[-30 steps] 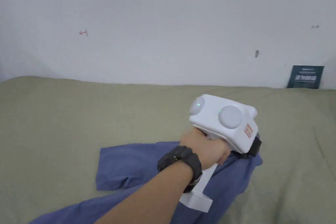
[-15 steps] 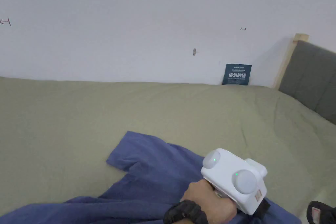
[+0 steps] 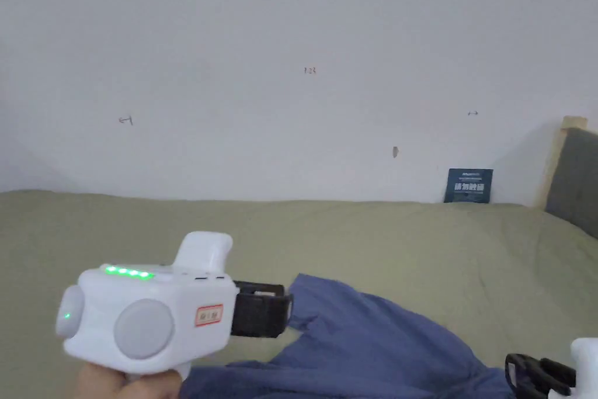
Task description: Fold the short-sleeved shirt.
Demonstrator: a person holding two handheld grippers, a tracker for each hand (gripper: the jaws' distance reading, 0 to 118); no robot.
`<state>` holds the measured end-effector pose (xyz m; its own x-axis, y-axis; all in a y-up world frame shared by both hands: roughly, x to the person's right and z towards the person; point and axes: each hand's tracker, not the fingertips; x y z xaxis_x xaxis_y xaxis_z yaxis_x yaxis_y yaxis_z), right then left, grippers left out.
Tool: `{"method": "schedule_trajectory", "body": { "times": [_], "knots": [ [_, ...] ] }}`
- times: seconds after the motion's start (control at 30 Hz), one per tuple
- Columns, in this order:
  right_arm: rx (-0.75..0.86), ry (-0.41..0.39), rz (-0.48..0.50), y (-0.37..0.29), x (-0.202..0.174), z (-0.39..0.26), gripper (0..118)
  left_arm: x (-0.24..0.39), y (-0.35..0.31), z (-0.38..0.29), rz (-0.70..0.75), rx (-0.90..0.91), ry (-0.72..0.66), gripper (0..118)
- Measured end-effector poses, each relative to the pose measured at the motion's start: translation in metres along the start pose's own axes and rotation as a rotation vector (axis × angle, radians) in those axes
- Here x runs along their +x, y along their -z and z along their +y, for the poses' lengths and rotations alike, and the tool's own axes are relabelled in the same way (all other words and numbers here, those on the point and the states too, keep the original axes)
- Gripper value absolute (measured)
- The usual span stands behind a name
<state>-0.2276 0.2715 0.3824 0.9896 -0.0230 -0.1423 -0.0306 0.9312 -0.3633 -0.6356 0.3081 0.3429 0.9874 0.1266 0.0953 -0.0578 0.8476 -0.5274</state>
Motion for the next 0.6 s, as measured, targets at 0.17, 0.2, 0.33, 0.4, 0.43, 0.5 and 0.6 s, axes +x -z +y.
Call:
{"method": "schedule_trajectory", "body": {
  "times": [0.17,0.2,0.33,0.4,0.43,0.5,0.6],
  "knots": [
    [-0.045,0.008,0.09,0.001,-0.034,-0.016,8,-0.083,-0.088,-0.084,0.297,0.006,-0.307,0],
    [-0.051,-0.003,0.103,0.0,-0.039,-0.019,8,-0.094,-0.097,-0.103,0.361,0.026,-0.352,0],
    [-0.073,-0.02,0.129,-0.002,-0.051,-0.028,8,-0.116,-0.118,-0.147,0.401,0.018,-0.385,0],
    [-0.085,-0.022,0.124,0.0,-0.053,-0.03,8,-0.108,-0.123,-0.152,0.418,-0.01,-0.362,0],
    [-0.091,-0.023,0.119,0.002,-0.053,-0.03,8,-0.108,-0.119,-0.154,0.419,-0.009,-0.331,0],
    [-0.104,-0.021,0.118,0.006,-0.051,-0.03,8,-0.103,-0.104,-0.153,0.499,-0.065,-0.269,0],
    [-0.113,-0.038,0.111,0.017,-0.048,-0.029,8,-0.103,-0.081,-0.139,0.451,-0.058,-0.252,0]
  ]
}}
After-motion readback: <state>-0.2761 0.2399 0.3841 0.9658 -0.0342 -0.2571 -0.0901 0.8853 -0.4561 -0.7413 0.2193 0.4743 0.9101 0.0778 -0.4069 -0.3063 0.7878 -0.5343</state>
